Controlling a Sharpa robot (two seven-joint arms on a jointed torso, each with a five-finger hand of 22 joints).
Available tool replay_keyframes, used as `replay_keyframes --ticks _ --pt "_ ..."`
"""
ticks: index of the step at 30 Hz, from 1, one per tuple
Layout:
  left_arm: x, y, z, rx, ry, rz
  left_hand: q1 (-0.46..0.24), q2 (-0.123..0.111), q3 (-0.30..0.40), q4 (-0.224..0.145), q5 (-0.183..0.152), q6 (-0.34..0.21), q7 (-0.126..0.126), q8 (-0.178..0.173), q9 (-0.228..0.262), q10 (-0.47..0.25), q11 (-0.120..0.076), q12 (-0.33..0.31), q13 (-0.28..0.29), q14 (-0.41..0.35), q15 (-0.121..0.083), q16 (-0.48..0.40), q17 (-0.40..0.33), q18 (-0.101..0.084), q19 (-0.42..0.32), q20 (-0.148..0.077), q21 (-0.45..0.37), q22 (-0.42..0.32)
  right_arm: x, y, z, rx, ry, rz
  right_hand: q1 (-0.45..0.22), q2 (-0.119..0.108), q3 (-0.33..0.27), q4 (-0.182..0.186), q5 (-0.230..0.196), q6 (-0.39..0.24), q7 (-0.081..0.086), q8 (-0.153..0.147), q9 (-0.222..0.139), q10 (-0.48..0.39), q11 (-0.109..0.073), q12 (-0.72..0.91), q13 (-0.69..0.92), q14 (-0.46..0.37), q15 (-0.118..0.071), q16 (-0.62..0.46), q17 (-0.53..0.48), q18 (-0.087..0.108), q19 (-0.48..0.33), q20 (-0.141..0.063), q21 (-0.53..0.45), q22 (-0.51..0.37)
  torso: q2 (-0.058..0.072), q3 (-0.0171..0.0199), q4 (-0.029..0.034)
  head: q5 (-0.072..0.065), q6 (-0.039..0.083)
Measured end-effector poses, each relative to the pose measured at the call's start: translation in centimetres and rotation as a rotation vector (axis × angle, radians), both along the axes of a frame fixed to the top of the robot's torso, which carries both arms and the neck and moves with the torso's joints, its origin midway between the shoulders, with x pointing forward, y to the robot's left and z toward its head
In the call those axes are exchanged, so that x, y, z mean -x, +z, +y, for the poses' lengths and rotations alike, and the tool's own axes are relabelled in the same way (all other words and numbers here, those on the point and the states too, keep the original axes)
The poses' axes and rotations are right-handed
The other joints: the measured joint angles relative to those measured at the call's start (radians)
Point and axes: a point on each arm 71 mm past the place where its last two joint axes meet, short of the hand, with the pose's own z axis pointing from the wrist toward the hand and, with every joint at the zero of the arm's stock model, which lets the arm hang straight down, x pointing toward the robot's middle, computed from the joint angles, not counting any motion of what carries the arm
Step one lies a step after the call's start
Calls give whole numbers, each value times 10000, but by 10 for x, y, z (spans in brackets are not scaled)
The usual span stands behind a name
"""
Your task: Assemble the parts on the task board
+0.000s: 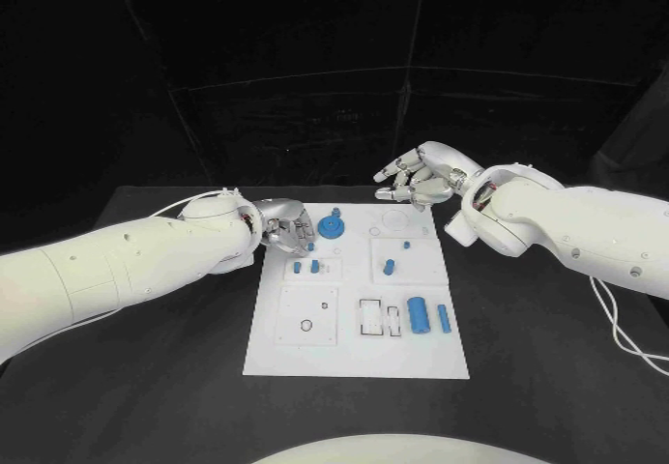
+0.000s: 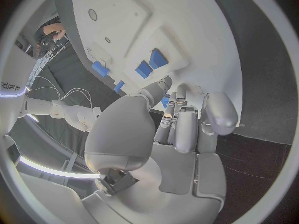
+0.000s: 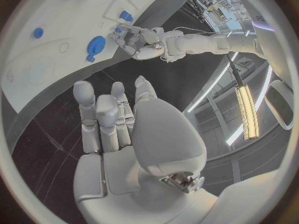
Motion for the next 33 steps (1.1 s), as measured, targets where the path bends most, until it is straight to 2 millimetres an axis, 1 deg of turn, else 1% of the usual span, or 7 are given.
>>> replay_keyframes --ticks 9,12,16,19,25,31,33 --pt "-1 1 24 159 516 5 40 -40 55 0 0 -141 35 -72 23 -18 18 -87 -67 0 0 0 -33 0 -1 1 0 -7 -2 -4 -6 980 -46 -81 767 94 145 -145 -298 286 3 243 28 -105 41 -1930 -2062 -94 27 -955 -853 -3 -119 -3 -504 -525 -3 -2 -3 -19 43" --pt "1 2 32 460 693 19 85 9 168 -28 0 205 27 72 99 -15 19 -97 -69 -23 23 -86 -129 0 -75 74 -194 -168 -1 -5 -7 1477 -27 -239 971 58 245 -236 -435 522 -48 293 32 111 -19 -2420 -2651 80 -42 -957 -848 -2 80 -55 -471 -391 -5 -1 -5 -26 72" --pt "2 7 43 1450 1032 144 139 -46 195 -55 0 548 32 163 118 -104 108 -166 -136 -287 142 -672 -1056 2 -510 114 -1196 -1020 0 -8 -10 2273 -2 -589 1169 41 373 -234 -519 823 -146 319 27 423 -82 -2947 -3265 209 -91 -962 -746 -3 294 -122 -317 -180 -6 -1 -5 -42 105" --pt "5 12 51 2543 1333 306 139 -45 195 -55 0 673 55 211 118 -78 133 -167 -136 -302 154 -763 -1225 2 -556 120 -1405 -1192 2 -11 -12 2960 52 -941 1265 -54 386 -247 -616 1004 -210 355 21 472 -102 -3213 -3554 263 -145 -876 -665 -3 378 -143 -219 -50 -11 2 -5 -57 145" --pt "15 22 64 5705 1955 1098 139 -45 195 -55 0 1021 34 296 118 165 140 43 -119 -1420 166 -2216 -3203 631 -1907 172 -4092 -3390 11 -24 -11 4422 331 -1675 1544 -63 546 -264 -1089 1313 -299 355 -3 561 -120 -3799 -4175 443 -145 -635 -410 -4 642 -194 34 307 -11 2 -17 -221 239" --pt "26 30 67 9498 2704 2414 174 -11 35 -12 0 1138 -20 336 94 704 -20 627 148 -1977 69 -2832 -4032 633 -2325 104 -4830 -3925 19 -43 -9 5668 585 -2157 1725 -146 735 -289 -1641 1383 -303 166 -31 559 -118 -4365 -4746 485 -102 -517 -237 -5 684 -165 148 499 -10 -12 -16 -418 301" --pt "29 32 69 10584 2940 2739 138 25 -61 1 0 1138 -21 335 83 704 -20 662 183 -2119 73 -2992 -4255 632 -2331 111 -4902 -3977 22 -51 -9 6033 638 -2247 1755 -176 735 -289 -1659 1339 -259 55 -51 446 -6 -4554 -4927 531 -56 -406 -156 -3 800 -148 253 604 -9 -18 -3 -457 302"
